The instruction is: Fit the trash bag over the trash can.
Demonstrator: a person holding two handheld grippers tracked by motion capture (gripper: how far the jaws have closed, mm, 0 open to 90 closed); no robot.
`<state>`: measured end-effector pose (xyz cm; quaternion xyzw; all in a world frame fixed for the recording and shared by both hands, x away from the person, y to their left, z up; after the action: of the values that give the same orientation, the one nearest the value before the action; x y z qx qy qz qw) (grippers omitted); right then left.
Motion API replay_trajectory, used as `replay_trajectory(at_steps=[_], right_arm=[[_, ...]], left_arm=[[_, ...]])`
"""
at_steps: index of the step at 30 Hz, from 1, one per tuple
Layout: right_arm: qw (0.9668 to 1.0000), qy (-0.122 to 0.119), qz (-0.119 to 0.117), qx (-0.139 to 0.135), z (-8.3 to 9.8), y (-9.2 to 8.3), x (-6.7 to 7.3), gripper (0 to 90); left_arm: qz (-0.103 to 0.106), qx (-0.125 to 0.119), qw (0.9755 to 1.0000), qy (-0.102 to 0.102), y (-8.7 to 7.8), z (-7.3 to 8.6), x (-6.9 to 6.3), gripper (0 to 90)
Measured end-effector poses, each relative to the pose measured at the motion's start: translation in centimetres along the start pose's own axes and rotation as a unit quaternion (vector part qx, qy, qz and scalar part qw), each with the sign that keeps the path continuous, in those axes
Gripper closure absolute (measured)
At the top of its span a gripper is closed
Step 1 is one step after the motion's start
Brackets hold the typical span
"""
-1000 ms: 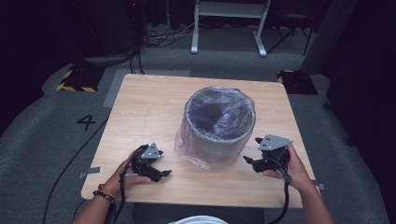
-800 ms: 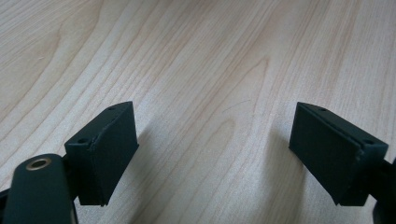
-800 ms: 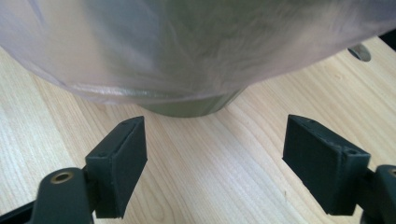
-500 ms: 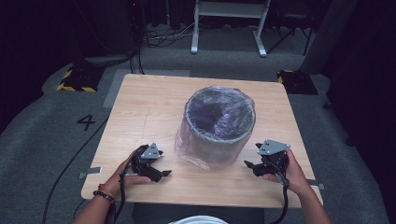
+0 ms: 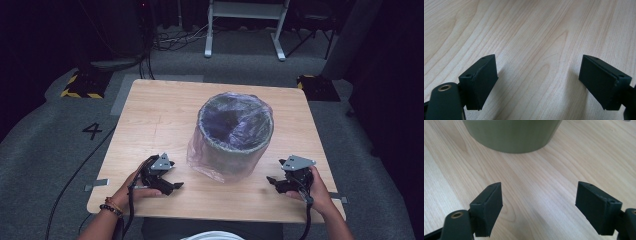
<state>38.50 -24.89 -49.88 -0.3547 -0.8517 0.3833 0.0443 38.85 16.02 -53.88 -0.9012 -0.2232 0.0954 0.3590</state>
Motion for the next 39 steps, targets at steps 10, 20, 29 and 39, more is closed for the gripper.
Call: replay_trajectory(at_steps=[10,20,29,39], right_arm=[[0.9987,0.049,-0.006,-0.014,2.8,-0.5,-0.8,21.7],[0.9941,0.106,0.002,-0.022,5.7,-1.0,-1.8,21.2],[0.9877,0.154,0.023,-0.015,7.7,-1.6,-2.9,17.6],[0.9851,0.168,0.037,-0.014,8.2,-1.8,-3.4,17.4]], left_arm=[[0.000,0.000,1.0000,0.000,0.0,0.0,0.0,15.0],[0.000,0.000,1.0000,0.000,0.0,0.0,0.0,15.0],[-0.001,0.000,1.0000,-0.001,0.0,0.0,0.0,15.0],[-0.001,-0.001,1.0000,-0.002,0.1,-0.1,0.1,15.0]])
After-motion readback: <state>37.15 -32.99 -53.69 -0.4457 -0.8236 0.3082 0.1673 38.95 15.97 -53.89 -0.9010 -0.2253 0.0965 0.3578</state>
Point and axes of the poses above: each handheld gripper's, and its own axes: y roughly forward along the jaws, z roughly out of its underside, x roughly to its left, the point moved 5 cm from there along y, roughly forward along the jaws, and after that the axes turned 1 degree about -x, right-handed, at the moved point
